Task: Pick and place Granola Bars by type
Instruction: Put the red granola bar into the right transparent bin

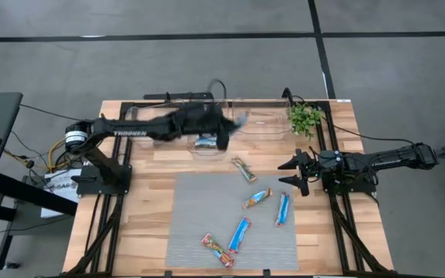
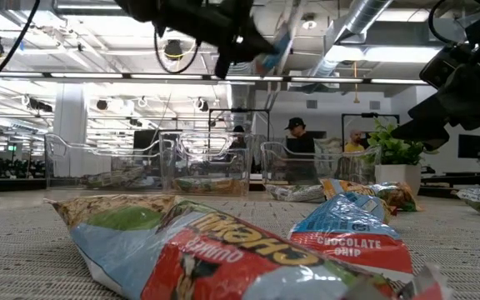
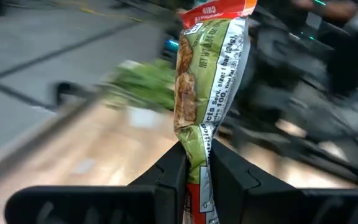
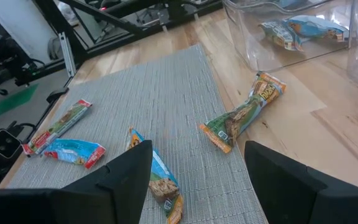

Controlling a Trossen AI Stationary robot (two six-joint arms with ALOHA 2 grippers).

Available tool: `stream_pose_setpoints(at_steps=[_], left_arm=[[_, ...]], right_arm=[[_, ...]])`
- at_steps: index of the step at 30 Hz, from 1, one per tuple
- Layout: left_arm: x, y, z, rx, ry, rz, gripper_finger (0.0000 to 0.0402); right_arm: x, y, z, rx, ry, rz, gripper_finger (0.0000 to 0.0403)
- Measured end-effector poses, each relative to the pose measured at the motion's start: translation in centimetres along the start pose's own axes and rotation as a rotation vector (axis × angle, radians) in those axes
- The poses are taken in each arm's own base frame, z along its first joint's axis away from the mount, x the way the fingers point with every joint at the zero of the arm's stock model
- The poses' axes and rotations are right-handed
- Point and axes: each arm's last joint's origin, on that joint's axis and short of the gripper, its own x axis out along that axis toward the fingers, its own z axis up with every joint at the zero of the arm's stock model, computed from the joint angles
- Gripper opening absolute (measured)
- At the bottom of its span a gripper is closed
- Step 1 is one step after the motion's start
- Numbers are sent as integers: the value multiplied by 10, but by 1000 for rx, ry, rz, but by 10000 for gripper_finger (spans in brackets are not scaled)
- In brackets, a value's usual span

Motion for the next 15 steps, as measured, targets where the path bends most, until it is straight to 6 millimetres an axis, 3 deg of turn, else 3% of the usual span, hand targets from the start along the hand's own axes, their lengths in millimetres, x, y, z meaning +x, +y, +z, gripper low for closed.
stream_pose_setpoints(at_steps=[7,15], left_arm=[[-7,53,18,-79,-89,145,53],[-10,68,21,-78,-103,193,53]], right_arm=[[0,0,0,0,0,0,249],[0,0,0,0,0,0,249]])
